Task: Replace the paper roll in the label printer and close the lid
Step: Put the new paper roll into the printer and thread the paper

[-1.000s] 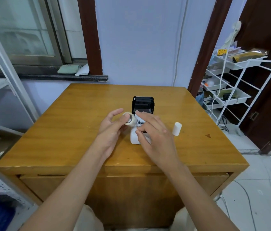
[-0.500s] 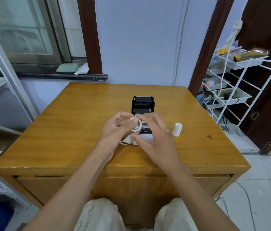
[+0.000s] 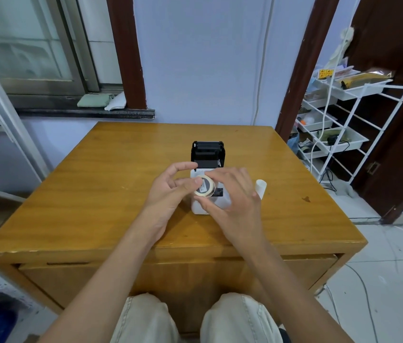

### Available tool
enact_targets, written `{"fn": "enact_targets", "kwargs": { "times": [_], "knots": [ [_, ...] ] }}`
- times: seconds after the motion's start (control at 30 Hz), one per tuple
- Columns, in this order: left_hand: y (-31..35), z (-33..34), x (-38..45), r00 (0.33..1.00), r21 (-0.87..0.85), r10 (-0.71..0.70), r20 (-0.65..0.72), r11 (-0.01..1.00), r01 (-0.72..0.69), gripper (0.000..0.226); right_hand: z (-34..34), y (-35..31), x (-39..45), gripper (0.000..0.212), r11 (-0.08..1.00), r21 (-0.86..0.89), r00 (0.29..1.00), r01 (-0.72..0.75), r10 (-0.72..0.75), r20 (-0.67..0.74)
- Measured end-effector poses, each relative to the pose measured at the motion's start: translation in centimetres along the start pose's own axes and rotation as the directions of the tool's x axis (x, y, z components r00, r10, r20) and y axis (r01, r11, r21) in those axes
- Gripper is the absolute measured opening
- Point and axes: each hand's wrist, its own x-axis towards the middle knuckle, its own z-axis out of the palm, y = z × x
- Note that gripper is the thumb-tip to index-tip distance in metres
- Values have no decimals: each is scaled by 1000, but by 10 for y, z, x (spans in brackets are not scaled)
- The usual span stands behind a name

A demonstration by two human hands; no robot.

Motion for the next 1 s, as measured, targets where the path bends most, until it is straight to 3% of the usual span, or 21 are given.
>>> {"fn": "enact_targets", "kwargs": {
  "times": [0.1, 0.23, 0.43, 0.63, 0.87, 1.0],
  "knots": [
    [-2, -3, 2, 998, -42, -57, -14, 998, 56, 54, 2, -1, 2, 42, 998, -63, 1000, 14, -13, 10],
    [-3, -5, 3, 996, -75, -72, -55, 995, 67, 58, -3, -7, 0, 67, 991, 98, 989, -92, 79, 125],
    [-3, -6, 2, 996, -106, -71, -57, 992, 65, 49, -1, -2, 2, 45, 997, 57, 989, -48, 39, 142],
    [-2, -7, 1, 995, -123, -88, -43, 989, 82, 51, -2, 3, 2, 35, 984, 144, 988, -103, 84, 129],
    [-5, -8, 2, 997, -58, -76, 4, 995, 76, 48, 2, -2, 4, 35, 988, 123, 989, -88, 73, 127],
    [-4, -6, 3, 994, 14, -51, 97, 999, 50, 57, 0, -6, 3, 38, 1000, -21, 997, 12, -10, 79]
  ]
}}
